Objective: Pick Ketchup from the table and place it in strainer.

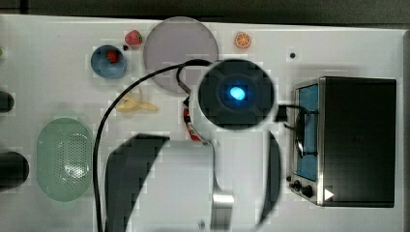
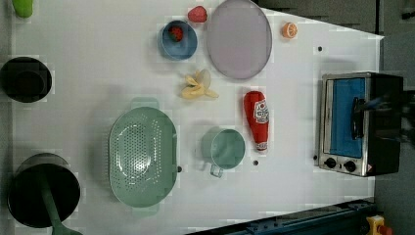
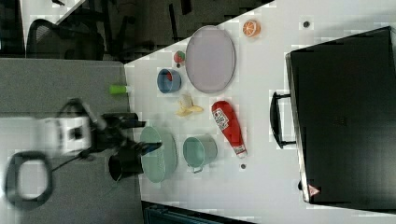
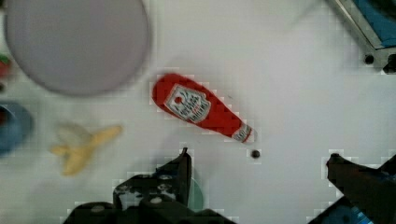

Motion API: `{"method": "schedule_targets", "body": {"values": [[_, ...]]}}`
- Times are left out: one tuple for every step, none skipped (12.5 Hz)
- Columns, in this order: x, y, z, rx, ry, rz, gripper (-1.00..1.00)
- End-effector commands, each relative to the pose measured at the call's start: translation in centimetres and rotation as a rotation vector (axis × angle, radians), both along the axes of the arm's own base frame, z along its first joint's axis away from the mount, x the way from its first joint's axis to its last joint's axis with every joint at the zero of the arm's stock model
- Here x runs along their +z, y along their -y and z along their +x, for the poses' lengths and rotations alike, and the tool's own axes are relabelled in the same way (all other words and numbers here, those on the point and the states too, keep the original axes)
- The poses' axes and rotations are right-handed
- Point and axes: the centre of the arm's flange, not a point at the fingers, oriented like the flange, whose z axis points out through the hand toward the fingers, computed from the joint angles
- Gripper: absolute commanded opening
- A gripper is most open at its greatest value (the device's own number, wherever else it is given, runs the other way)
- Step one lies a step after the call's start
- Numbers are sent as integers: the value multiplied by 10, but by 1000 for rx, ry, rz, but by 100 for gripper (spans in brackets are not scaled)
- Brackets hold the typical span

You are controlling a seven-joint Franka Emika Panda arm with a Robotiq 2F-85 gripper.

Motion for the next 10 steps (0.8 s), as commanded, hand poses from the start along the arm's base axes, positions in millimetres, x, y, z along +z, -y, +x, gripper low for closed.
{"method": "schedule_targets", "body": {"values": [[-91, -16, 3, 333, -67, 59, 100], [-111, -17, 4, 425, -40, 66, 100], [-130, -18, 5, 515, -14, 71, 100], [-148, -18, 4, 607, 6, 77, 100], [-165, -19, 1, 695, 19, 82, 100], [-182, -20, -1, 768, 33, 84, 100], [-196, -21, -4, 821, 51, 83, 100], [-211, -21, -7, 838, 66, 79, 100], [-226, -21, -10, 837, 73, 78, 100], [-240, -21, -13, 836, 74, 81, 100]]}}
